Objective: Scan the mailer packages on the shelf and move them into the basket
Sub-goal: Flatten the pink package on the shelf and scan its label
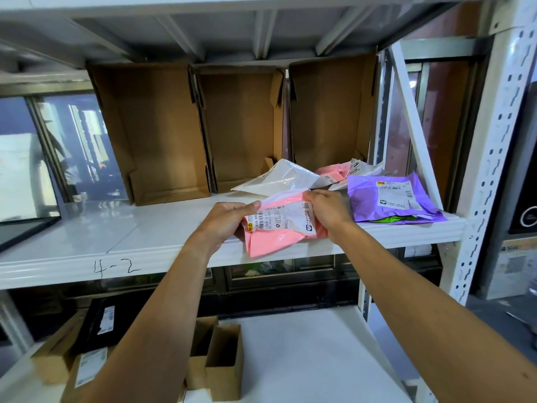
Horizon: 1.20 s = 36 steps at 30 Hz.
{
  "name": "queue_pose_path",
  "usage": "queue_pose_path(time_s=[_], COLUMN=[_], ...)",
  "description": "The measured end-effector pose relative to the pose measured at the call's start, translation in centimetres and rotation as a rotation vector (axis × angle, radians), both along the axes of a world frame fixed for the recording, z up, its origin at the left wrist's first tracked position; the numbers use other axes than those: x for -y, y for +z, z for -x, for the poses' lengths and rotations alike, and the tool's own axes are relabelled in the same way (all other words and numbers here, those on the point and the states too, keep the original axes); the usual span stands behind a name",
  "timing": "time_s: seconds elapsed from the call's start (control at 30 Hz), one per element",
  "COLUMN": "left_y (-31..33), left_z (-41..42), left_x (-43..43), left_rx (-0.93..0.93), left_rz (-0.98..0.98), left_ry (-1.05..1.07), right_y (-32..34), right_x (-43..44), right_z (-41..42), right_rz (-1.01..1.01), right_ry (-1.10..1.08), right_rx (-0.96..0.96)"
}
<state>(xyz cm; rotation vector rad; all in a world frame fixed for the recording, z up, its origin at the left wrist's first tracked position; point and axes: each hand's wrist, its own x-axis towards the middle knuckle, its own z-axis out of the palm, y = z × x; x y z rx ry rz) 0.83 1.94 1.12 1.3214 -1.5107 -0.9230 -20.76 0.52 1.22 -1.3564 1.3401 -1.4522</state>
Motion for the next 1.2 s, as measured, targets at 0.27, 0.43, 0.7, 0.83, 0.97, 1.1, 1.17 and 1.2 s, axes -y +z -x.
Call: queue_pose_path(time_s=[0.27,0.43,0.7,0.83,0.97,1.1,1.17,1.2], left_y=[-0.1,0.0,0.0,-0.4,-0.6,-0.6,-0.6,-0.6], left_z=[0.3,0.2,0.0,-0.3,0.2,0.7,0.5,0.4], left_x=[-0.1,-0.5,0.0,0.8,1.0,0.7,0.6,0.6], left_rx=[-0.039,0.05,0.014,-0.072,-0.069,-0.048,-0.048,-0.063], left_rz=[0.035,0.051,0.008,0.002,0.024,0.1,0.112,0.106], left_ry=[0.09,0.07,0.06,0.08,0.159,0.234,0.24,0.24], right_y=[0.2,0.2,0.0,-0.2,-0.3,-0.5,-0.5,-0.5], right_x=[0.1,0.5,0.3,0.1,0.4,0.5,0.5,0.5], right_z=[-0.2,-0.1,-0.2,0.2,0.5,0.1,0.1,0.2], right_rz=[-0.023,0.015,0.006,0.003,-0.015,-0.016,-0.026,-0.034], right_ry=[-0.01,-0.079,-0.01,0.171,0.229,0.237,0.242,0.248], right_rx=[0.053,0.002,-0.055,-0.111,-0.076,-0.053,-0.047,-0.039])
